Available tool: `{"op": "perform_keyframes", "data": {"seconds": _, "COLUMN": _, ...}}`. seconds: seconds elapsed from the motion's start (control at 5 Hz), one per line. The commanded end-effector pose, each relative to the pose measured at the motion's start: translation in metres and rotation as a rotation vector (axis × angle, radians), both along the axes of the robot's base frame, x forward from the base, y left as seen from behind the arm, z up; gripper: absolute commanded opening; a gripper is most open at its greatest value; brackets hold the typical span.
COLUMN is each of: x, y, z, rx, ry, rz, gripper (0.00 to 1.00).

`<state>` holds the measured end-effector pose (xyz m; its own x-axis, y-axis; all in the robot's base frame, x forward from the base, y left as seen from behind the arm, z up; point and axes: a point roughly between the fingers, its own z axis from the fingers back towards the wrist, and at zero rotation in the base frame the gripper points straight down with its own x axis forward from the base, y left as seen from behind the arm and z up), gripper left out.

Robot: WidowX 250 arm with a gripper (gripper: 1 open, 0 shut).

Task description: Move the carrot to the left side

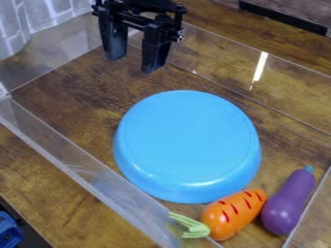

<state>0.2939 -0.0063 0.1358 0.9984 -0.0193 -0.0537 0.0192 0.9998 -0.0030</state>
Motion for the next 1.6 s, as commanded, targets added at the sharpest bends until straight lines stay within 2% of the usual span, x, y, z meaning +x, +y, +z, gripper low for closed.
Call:
{"op": "perform_keyframes", "data": {"seconds": 0.0, "x": -0.004, "y": -0.009, "z": -0.006, "rx": 0.004, "ry": 0.011, "rz": 0.007, "gripper": 1.0}}
{"op": "perform_keyframes", "data": {"seconds": 0.2, "x": -0.01, "y": -0.014, "z": -0.019, "rx": 0.008, "ry": 0.022, "rz": 0.015, "gripper": 1.0}}
{"op": "perform_keyframes", "data": {"seconds": 0.4, "x": -0.026, "y": -0.037, "z": -0.036, "rx": 0.011, "ry": 0.021, "rz": -0.023, "gripper": 1.0}}
{"op": "perform_keyframes", "data": {"seconds": 0.6, "x": -0.028, "y": -0.053, "z": -0.049, "rx": 0.012, "ry": 0.012, "rz": -0.067, "gripper": 1.0}}
{"op": "perform_keyframes", "data": {"seconds": 0.8, "x": -0.034, "y": -0.081, "z": -0.06, "rx": 0.016, "ry": 0.001, "rz": -0.131, "gripper": 1.0}}
{"op": "perform_keyframes", "data": {"seconds": 1.0, "x": -0.037, "y": -0.104, "z": -0.072, "rx": 0.018, "ry": -0.016, "rz": -0.101, "gripper": 1.0}}
{"op": "perform_keyframes", "data": {"seconds": 1.4, "x": -0.033, "y": -0.153, "z": -0.106, "rx": 0.046, "ry": -0.037, "rz": -0.081, "gripper": 1.0}}
